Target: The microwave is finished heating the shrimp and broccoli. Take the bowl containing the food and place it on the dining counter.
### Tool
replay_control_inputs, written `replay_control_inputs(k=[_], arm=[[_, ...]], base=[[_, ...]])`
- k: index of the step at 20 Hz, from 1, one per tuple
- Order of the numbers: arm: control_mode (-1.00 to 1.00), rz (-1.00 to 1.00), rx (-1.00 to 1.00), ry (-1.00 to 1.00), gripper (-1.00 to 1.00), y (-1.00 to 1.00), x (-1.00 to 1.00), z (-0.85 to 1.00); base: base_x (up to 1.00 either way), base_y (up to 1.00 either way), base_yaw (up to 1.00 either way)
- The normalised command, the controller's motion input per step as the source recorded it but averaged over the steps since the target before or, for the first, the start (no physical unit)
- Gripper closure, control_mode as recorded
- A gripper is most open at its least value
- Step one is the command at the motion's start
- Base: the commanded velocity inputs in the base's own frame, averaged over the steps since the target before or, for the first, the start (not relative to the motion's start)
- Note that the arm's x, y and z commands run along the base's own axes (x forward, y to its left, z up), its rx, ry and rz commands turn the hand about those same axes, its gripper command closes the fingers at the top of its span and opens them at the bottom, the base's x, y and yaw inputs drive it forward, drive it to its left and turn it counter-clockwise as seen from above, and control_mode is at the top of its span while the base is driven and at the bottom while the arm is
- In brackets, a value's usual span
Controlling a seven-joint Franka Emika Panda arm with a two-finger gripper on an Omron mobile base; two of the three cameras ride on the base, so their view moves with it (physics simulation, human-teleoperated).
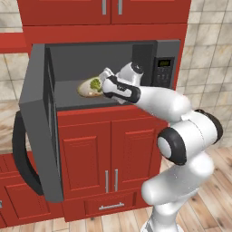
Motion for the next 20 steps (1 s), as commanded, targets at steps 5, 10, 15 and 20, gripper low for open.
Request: replay_control_inputs(k=[5,10,15,20], arm=[[-1.0,-0.02,0.12,-0.17,1.0,-0.15,-1.0,0.34],[-1.0,-0.07,0.16,0.02,1.0,-0.32,-1.0,0.72],[-1.0,-0.05,0.11,0.25,1.0,-0.5,-1.0,0.98],[-1.0,-0.02,0.1,0.34,1.0,-0.65,-1.0,0.98]], base=[[0.0,0.0,0.0],[0.0,0.0,0.0],[0.0,0.0,0.0],[0.0,0.0,0.0]])
